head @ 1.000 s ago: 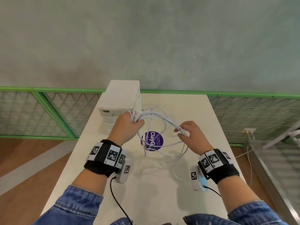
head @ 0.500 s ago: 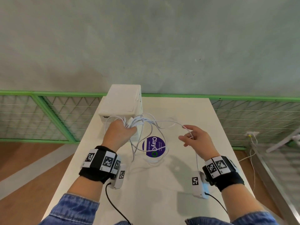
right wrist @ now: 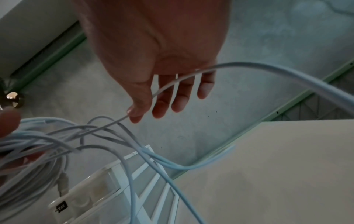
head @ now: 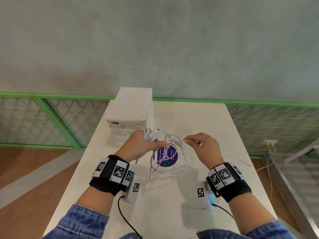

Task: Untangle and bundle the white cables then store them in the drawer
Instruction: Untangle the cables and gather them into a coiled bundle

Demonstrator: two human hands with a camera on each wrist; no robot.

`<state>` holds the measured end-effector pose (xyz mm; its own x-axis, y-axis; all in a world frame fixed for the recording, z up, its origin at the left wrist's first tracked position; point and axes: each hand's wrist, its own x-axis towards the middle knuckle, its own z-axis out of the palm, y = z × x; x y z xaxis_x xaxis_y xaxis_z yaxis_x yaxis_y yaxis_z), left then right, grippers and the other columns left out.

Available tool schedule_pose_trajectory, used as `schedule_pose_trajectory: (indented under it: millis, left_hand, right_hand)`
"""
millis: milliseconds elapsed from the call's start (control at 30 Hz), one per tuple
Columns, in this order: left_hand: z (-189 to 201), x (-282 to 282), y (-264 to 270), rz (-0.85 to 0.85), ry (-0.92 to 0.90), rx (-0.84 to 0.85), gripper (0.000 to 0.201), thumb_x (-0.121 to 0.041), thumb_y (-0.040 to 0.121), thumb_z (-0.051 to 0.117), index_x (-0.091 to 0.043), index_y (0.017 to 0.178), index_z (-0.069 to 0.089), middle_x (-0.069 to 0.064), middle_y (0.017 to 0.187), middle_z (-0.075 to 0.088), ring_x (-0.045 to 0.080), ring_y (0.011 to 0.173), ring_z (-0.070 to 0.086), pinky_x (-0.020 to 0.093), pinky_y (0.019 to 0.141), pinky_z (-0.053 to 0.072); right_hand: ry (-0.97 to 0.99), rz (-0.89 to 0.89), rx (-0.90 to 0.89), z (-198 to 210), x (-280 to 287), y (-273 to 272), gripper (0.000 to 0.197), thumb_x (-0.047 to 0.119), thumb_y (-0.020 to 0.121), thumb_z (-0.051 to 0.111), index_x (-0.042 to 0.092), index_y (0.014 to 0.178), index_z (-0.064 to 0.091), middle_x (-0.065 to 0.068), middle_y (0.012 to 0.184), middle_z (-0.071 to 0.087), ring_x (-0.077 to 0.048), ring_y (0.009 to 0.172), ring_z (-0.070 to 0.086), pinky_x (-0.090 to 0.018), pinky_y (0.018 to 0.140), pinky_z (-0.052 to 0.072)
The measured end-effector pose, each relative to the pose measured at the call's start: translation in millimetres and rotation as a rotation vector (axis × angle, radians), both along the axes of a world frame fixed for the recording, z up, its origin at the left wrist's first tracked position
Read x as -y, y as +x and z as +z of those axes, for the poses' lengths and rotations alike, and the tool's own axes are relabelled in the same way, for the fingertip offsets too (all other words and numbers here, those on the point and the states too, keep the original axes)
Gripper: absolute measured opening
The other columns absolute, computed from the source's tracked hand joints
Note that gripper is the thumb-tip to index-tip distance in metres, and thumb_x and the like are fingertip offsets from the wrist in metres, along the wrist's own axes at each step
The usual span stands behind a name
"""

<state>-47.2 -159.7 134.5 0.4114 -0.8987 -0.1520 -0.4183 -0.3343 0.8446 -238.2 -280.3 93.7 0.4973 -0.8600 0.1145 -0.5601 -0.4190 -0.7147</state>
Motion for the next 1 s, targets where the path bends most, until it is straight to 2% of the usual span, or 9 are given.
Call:
schedule_pose_trajectory:
  millis: [67, 167, 233, 333, 467, 600, 700, 900, 1000]
  left_hand:
    - [-3, 0, -1, 0.0, 0.026, 0.02, 0.046, -0.042, 0.071, 0.079, -0.001, 0.065, 0.06, -0.006, 0.047, 0.045, 0.008, 0.045, 0.044, 0.018, 0.048, 0.032]
    - [-8, 2, -2, 0.044, 0.033, 0.08, 0.049, -0.05, 0.075, 0.071, -0.002, 0.072, 0.059, 0.011, 0.06, 0.053, 0.021, 0.057, 0.05, 0.03, 0.057, 0.035]
    - [-8, 4, -6, 0.075, 0.0, 0.099, 0.041, -0.044, 0.081, 0.067, -0.003, 0.081, 0.068, 0.009, 0.062, 0.055, 0.018, 0.058, 0.054, 0.028, 0.058, 0.039]
    - [-6, 8, -17, 0.133, -0.08, 0.079, 0.034, -0.031, 0.085, 0.066, 0.003, 0.079, 0.067, 0.001, 0.052, 0.044, 0.008, 0.044, 0.042, 0.015, 0.044, 0.031]
    - [-7, 11, -27, 0.163, -0.146, -0.019, 0.026, -0.024, 0.084, 0.065, 0.001, 0.079, 0.066, 0.0, 0.056, 0.052, 0.004, 0.045, 0.048, 0.013, 0.045, 0.036]
    - [-5, 10, -31, 0.169, -0.185, -0.07, 0.026, -0.027, 0.089, 0.061, -0.002, 0.088, 0.069, -0.005, 0.058, 0.059, -0.002, 0.046, 0.054, 0.009, 0.046, 0.039]
    - [-3, 8, -28, 0.189, -0.194, -0.113, 0.024, -0.027, 0.091, 0.059, -0.007, 0.085, 0.071, -0.009, 0.044, 0.051, -0.001, 0.04, 0.05, 0.01, 0.043, 0.037]
    - [-5, 10, -39, 0.173, -0.22, -0.208, 0.021, -0.022, 0.091, 0.059, -0.005, 0.088, 0.072, -0.008, 0.056, 0.059, -0.001, 0.049, 0.057, 0.013, 0.05, 0.043]
    - [-2, 10, -40, 0.17, -0.24, -0.237, 0.02, -0.021, 0.092, 0.059, -0.005, 0.087, 0.071, -0.01, 0.051, 0.059, 0.0, 0.049, 0.058, 0.013, 0.049, 0.044]
  right_hand:
    - [-0.069, -0.001, 0.009, -2, 2, 1, 0.009, 0.029, 0.083, 0.066, 0.033, 0.085, 0.073, 0.01, 0.079, 0.06, -0.011, 0.073, 0.052, -0.034, 0.079, 0.043]
    - [-0.089, 0.089, 0.095, 2, -2, 5, 0.011, 0.022, 0.084, 0.066, 0.029, 0.087, 0.075, 0.011, 0.074, 0.051, -0.003, 0.069, 0.049, -0.009, 0.067, 0.034]
    - [-0.14, 0.154, 0.099, 4, -6, 8, 0.011, 0.022, 0.084, 0.067, 0.028, 0.088, 0.075, 0.013, 0.072, 0.048, 0.002, 0.07, 0.049, -0.003, 0.065, 0.033]
    - [-0.221, 0.253, 0.073, 2, -15, 14, 0.01, 0.022, 0.082, 0.068, 0.025, 0.089, 0.076, 0.012, 0.069, 0.048, -0.001, 0.07, 0.046, -0.006, 0.065, 0.033]
    - [-0.213, 0.372, 0.019, -4, -27, 22, 0.016, 0.025, 0.083, 0.064, 0.02, 0.092, 0.075, -0.002, 0.074, 0.057, -0.019, 0.077, 0.053, -0.025, 0.066, 0.04]
    - [-0.134, 0.401, 0.071, -6, -28, 24, 0.023, 0.022, 0.089, 0.052, 0.016, 0.105, 0.066, 0.003, 0.087, 0.055, -0.004, 0.078, 0.049, -0.01, 0.071, 0.035]
    - [-0.14, 0.301, 0.154, -7, -23, 22, 0.011, 0.01, 0.086, 0.061, 0.015, 0.094, 0.066, 0.012, 0.084, 0.052, 0.009, 0.078, 0.049, -0.003, 0.07, 0.034]
    - [-0.232, 0.356, 0.121, -8, -25, 27, 0.017, 0.008, 0.081, 0.063, 0.014, 0.091, 0.075, -0.006, 0.079, 0.059, -0.012, 0.08, 0.042, -0.004, 0.077, 0.03]
    - [-0.132, 0.373, 0.159, -8, -28, 24, 0.024, 0.0, 0.085, 0.06, 0.012, 0.1, 0.073, -0.003, 0.083, 0.058, -0.007, 0.08, 0.044, -0.006, 0.077, 0.032]
